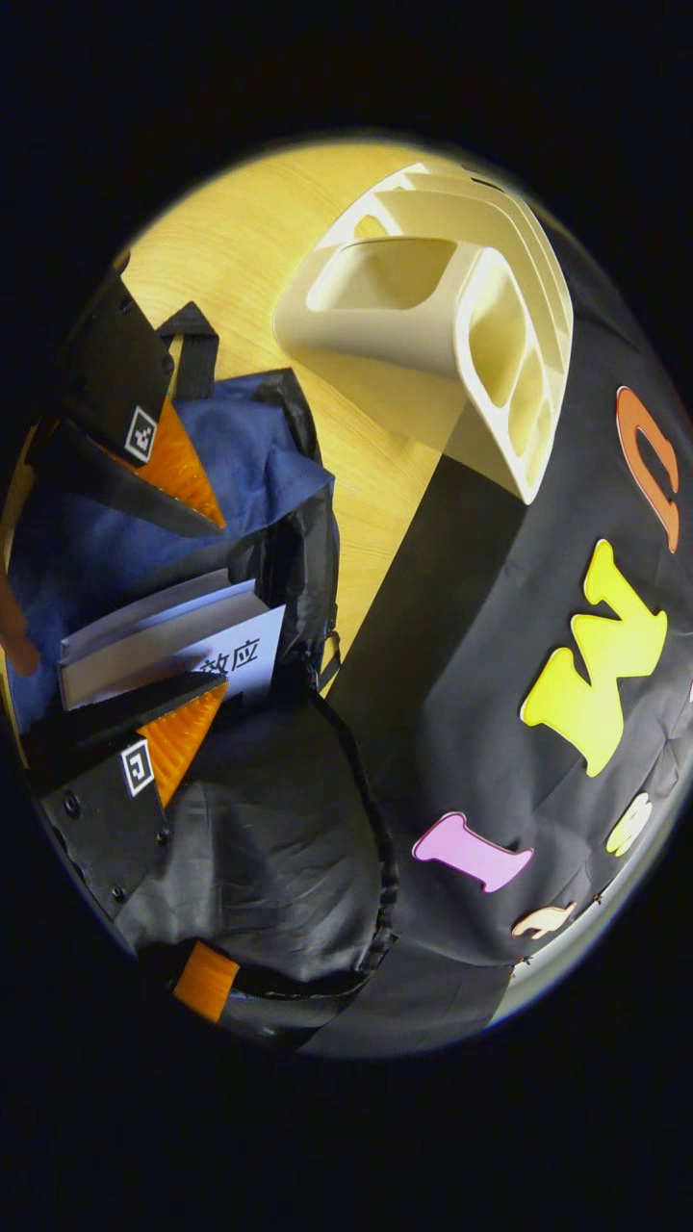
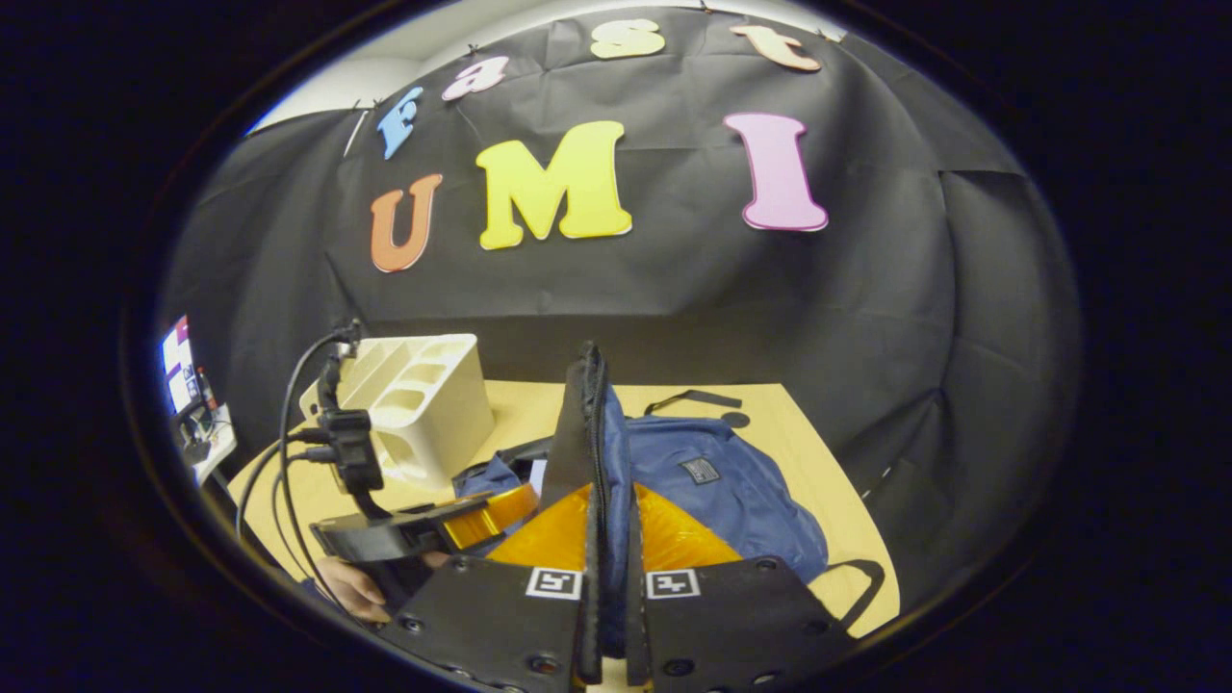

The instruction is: Open the schoolbag, grab two books from the bookshelf and put them into the schoolbag.

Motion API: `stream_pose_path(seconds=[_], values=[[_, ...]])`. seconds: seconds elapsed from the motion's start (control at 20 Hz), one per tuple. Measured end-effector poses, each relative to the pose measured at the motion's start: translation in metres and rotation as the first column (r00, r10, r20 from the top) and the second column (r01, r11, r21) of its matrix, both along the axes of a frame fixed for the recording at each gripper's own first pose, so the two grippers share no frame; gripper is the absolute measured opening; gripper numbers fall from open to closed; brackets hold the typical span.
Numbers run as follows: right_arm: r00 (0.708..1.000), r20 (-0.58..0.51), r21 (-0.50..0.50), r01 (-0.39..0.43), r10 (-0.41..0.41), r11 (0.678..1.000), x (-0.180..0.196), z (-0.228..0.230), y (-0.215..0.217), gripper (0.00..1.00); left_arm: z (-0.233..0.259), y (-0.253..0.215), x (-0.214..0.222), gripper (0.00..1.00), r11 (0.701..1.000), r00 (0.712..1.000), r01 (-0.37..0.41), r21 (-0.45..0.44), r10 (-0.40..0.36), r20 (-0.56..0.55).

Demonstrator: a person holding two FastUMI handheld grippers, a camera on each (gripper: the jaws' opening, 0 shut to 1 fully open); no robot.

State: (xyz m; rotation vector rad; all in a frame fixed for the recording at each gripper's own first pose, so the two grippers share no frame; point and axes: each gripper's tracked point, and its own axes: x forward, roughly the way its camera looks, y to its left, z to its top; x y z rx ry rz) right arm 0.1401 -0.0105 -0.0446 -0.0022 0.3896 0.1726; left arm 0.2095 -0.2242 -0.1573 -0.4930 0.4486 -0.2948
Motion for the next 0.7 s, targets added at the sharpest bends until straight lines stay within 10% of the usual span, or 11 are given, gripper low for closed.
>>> stream_pose_path(seconds=[0.55,0.7], values=[[0.995,0.029,-0.025,0.1,-0.1,0.995,-0.053,-0.015,-0.011,0.37,0.043,0.1,-0.082,0.89,0.976,0.979,-0.134,0.171,0.104,0.173],[0.993,0.083,-0.023,0.088,-0.086,0.996,-0.08,-0.008,-0.008,0.58,0.067,0.125,-0.11,0.88,0.952,0.959,-0.187,0.242,0.124,0.255]])
